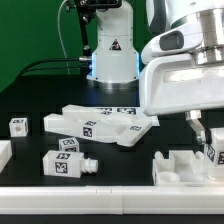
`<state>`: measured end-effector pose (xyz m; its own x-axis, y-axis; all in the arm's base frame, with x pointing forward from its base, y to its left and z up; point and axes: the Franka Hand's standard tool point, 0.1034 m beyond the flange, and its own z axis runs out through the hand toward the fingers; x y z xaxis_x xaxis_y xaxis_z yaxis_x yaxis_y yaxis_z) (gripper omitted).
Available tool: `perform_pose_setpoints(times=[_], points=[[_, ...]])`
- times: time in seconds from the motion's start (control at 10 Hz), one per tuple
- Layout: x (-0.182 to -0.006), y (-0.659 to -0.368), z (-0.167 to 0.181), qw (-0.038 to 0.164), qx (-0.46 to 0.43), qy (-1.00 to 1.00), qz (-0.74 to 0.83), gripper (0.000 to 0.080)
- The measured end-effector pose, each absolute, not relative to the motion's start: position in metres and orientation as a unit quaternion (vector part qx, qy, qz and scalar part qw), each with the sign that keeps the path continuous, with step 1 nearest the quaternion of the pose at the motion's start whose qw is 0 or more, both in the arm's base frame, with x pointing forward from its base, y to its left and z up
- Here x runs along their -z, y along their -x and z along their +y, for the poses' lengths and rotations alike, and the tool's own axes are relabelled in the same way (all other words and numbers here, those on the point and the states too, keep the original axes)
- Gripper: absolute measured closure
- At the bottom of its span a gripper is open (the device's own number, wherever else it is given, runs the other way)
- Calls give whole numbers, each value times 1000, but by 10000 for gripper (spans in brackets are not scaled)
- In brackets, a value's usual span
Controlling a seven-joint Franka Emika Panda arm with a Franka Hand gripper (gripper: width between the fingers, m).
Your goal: Assemble chair
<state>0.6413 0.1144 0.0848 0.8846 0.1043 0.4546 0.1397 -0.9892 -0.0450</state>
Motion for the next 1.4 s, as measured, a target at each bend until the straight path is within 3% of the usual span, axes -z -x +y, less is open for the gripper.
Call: perform_pose_setpoints(times=[0.2, 0.4, 0.5, 0.6, 1.1, 1.3, 1.4], points=[[-85, -642, 114, 38, 232, 970, -64, 514], [-85, -641, 114, 37, 228, 971, -64, 225], [-87, -640, 111, 38, 200, 977, -63, 225], [-92, -647, 107, 40, 193, 979, -51, 165], [-78, -631, 120, 49, 7, 998, -29, 151], [-79, -633, 120, 50, 4, 999, -22, 151], [-79, -633, 120, 50, 4, 999, -17, 244]])
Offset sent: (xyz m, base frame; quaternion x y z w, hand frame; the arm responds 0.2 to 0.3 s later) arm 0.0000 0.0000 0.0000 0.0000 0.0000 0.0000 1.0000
